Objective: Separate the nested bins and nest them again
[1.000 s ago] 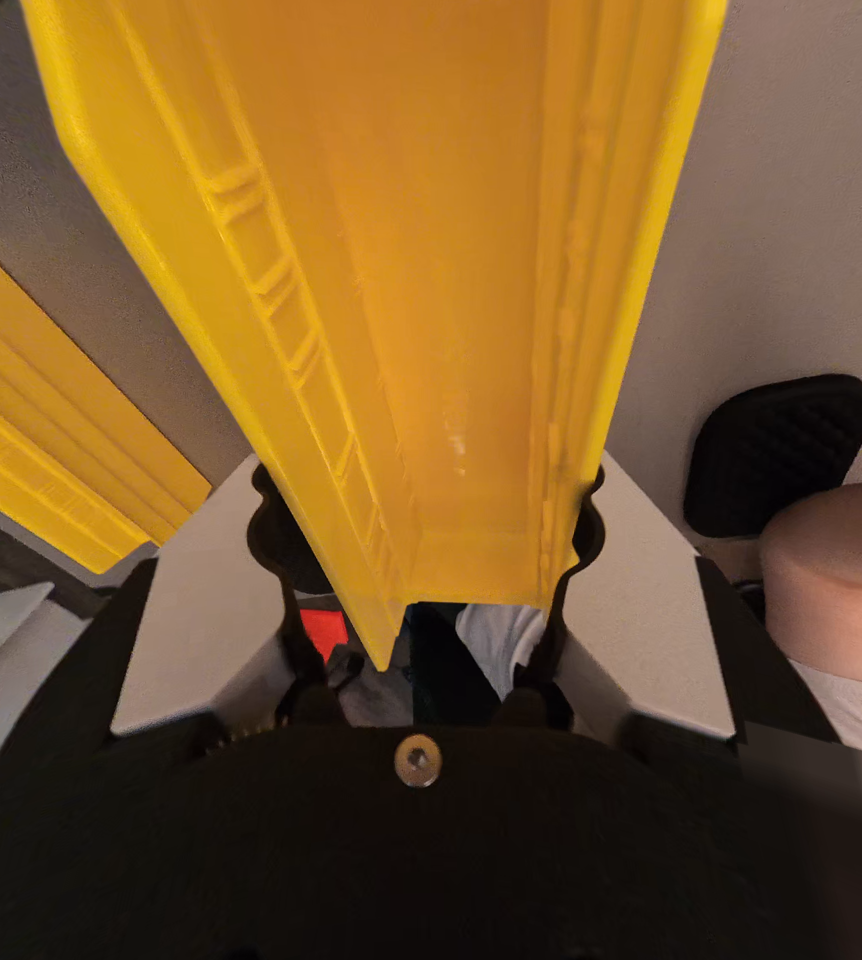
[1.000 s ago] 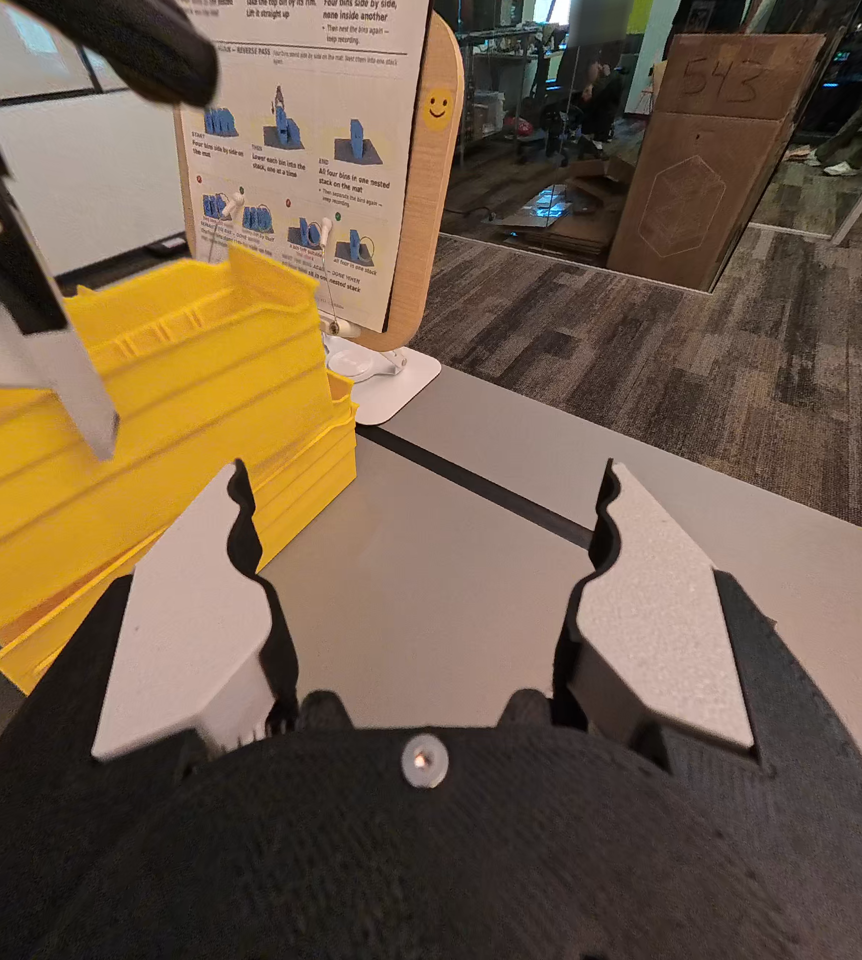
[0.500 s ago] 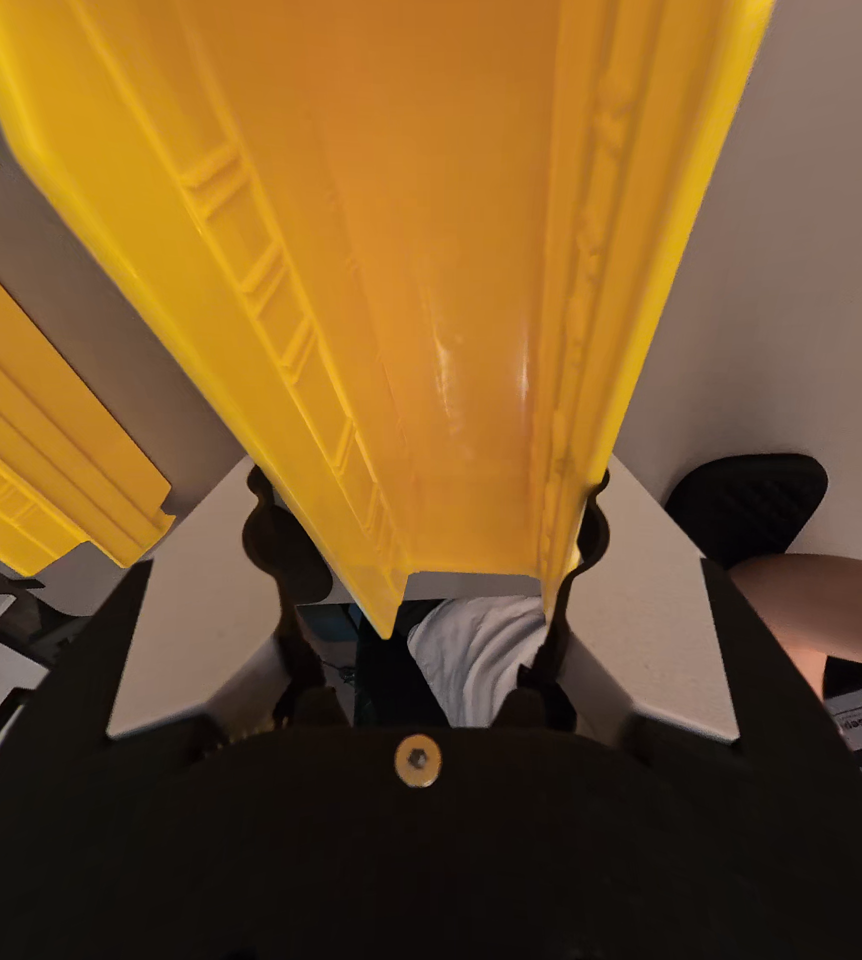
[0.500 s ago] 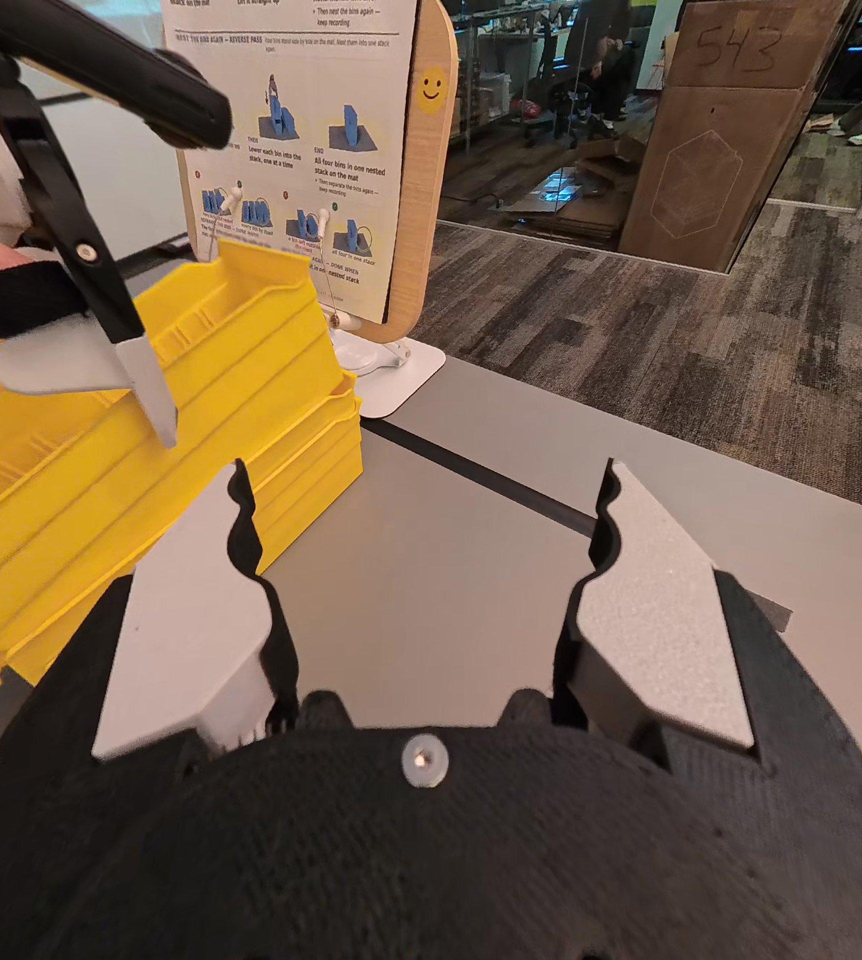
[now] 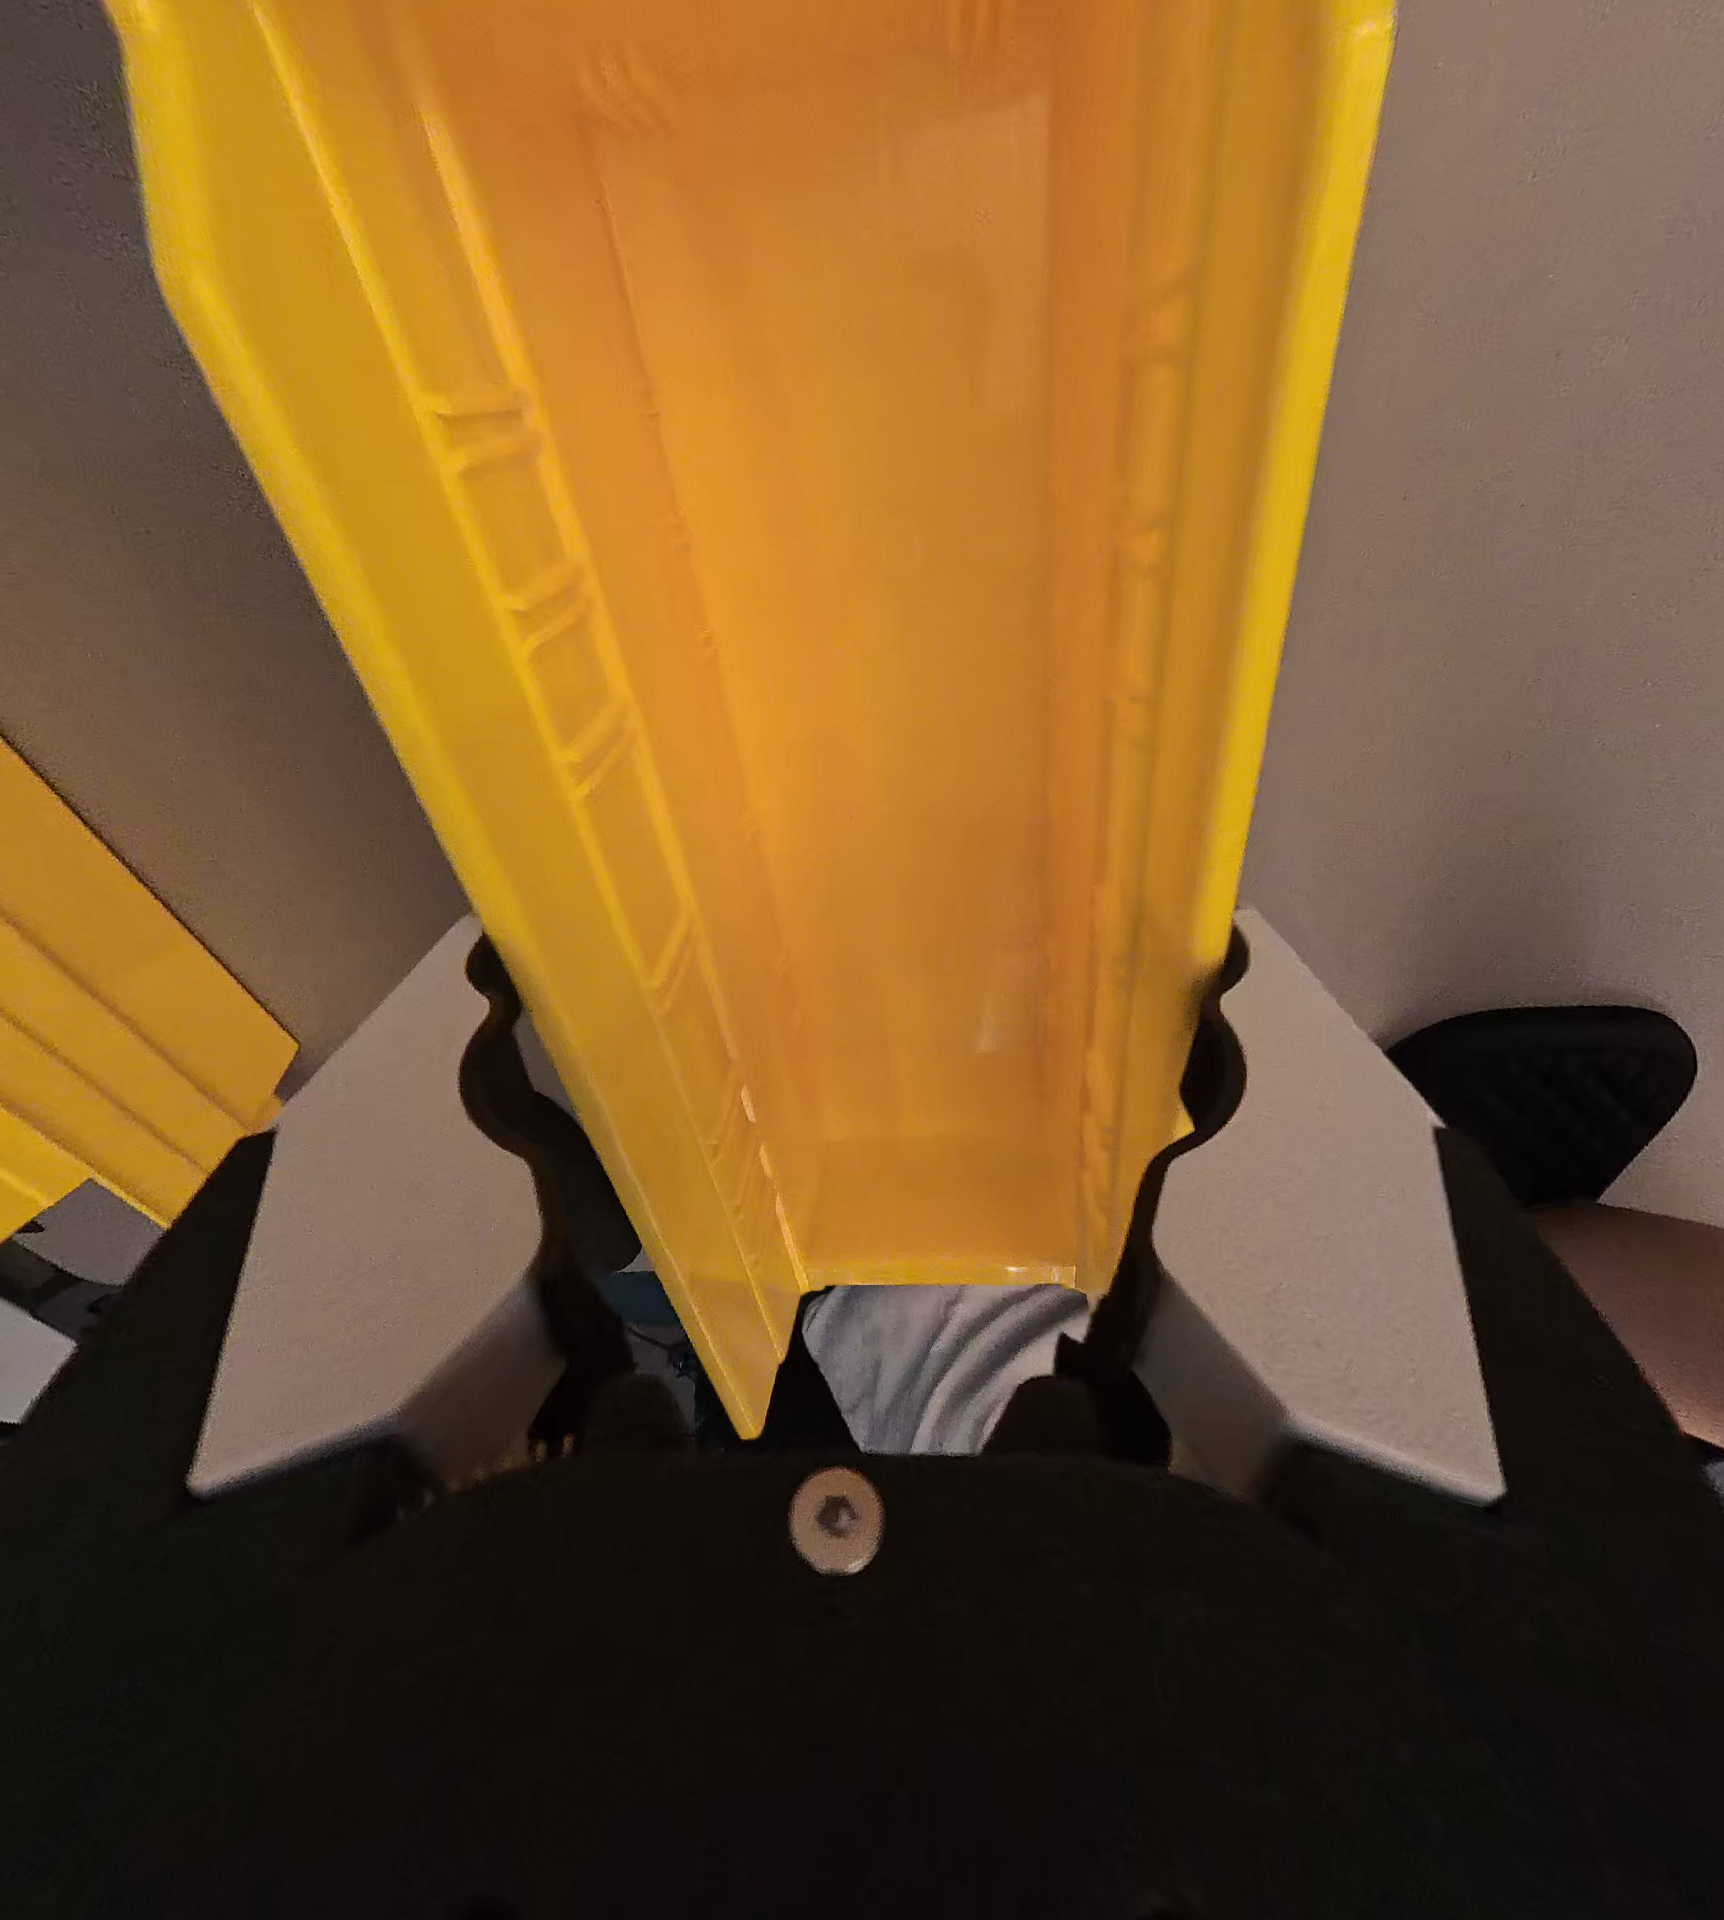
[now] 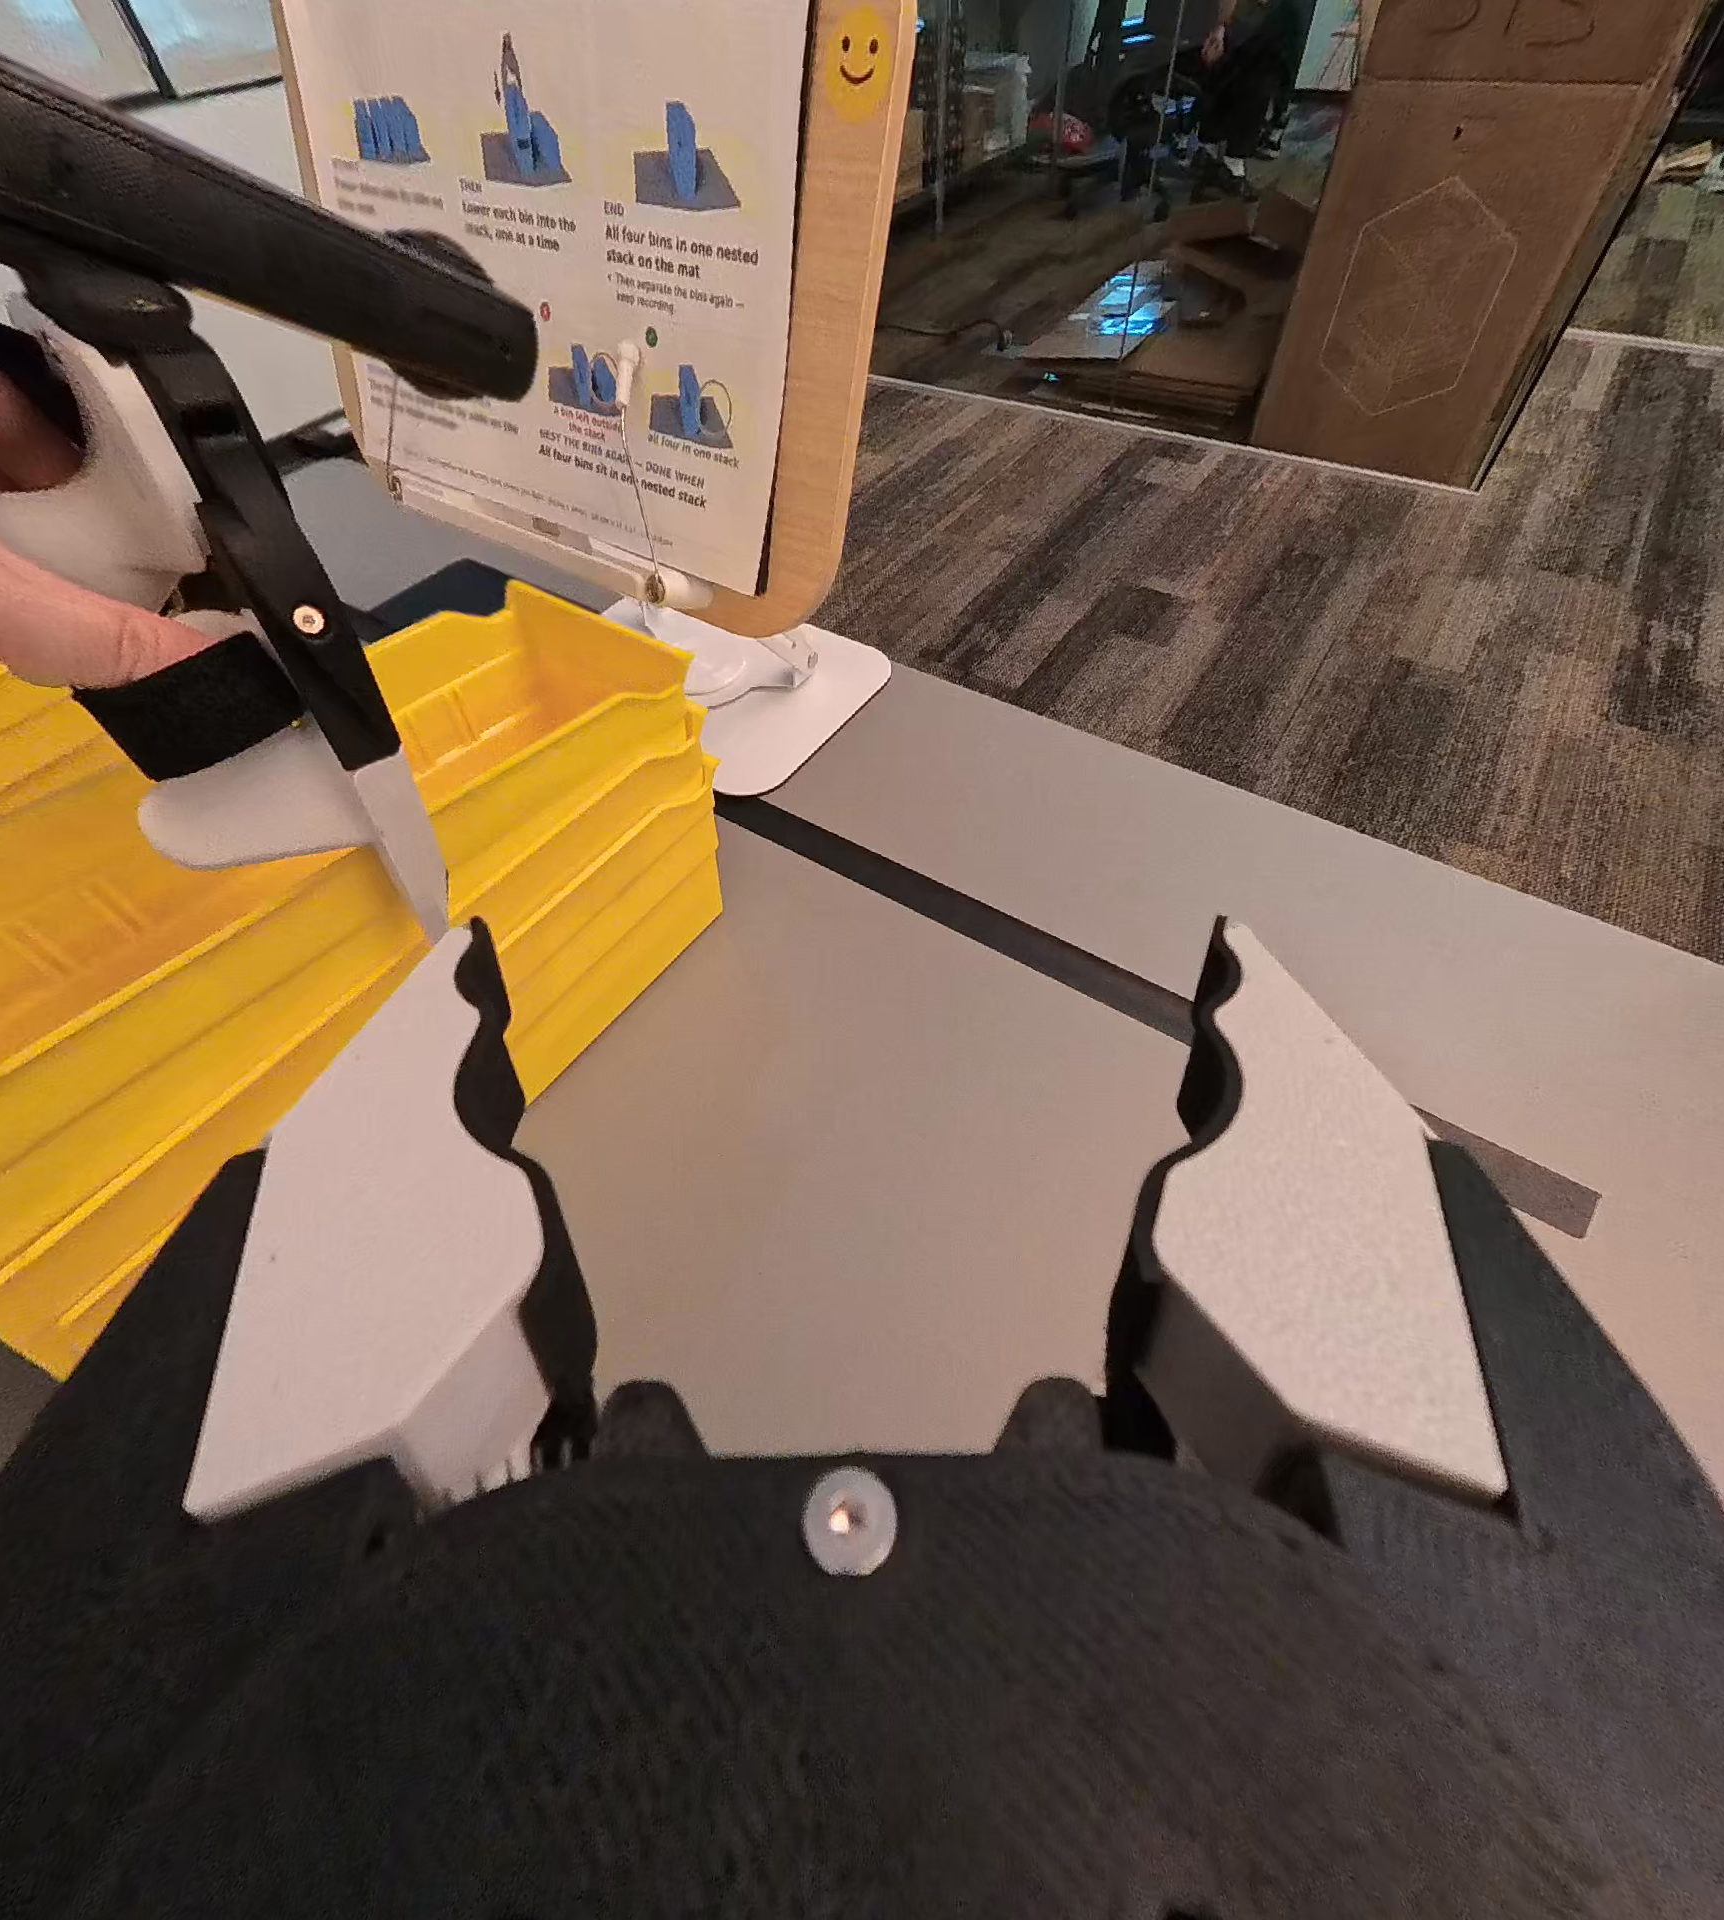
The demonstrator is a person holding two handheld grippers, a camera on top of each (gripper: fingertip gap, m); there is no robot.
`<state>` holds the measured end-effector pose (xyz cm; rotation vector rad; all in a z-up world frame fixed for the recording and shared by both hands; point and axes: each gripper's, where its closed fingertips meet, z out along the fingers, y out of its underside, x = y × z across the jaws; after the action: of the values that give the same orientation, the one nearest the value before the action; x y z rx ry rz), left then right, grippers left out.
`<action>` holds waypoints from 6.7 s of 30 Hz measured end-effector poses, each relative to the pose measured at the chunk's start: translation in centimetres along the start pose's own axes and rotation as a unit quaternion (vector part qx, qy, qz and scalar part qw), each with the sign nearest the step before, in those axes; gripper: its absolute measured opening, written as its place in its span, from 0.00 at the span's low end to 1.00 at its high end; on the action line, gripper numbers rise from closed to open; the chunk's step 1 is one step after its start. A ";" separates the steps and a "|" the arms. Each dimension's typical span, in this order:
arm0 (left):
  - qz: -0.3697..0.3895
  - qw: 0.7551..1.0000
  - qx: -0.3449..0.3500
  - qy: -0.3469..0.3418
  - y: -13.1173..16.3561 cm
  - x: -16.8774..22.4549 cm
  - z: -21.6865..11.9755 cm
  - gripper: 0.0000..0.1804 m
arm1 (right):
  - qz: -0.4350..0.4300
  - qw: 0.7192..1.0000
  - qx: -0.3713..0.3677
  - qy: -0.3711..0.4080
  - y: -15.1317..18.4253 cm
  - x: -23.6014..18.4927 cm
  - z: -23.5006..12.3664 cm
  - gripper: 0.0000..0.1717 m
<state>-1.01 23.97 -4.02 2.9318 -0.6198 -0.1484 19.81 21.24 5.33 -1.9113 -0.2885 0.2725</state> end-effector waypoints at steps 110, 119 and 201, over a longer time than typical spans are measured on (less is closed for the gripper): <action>-0.010 0.993 0.116 -0.031 9.1 -16.7 -10.8 0.64 | 0.007 0.996 -0.094 0.009 4.3 2.2 2.0 0.74; 0.088 0.991 0.099 -0.020 9.0 -5.7 -11.6 0.63 | 0.017 0.995 -0.098 0.002 4.7 2.3 2.0 0.74; 0.133 0.941 0.310 0.029 5.8 -8.1 -26.0 0.60 | -0.020 0.980 -0.195 0.023 8.7 1.8 4.9 0.72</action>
<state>-7.38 25.04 23.03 3.3655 -1.2411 0.2028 20.52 23.18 -4.61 -2.2910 -0.3709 0.1509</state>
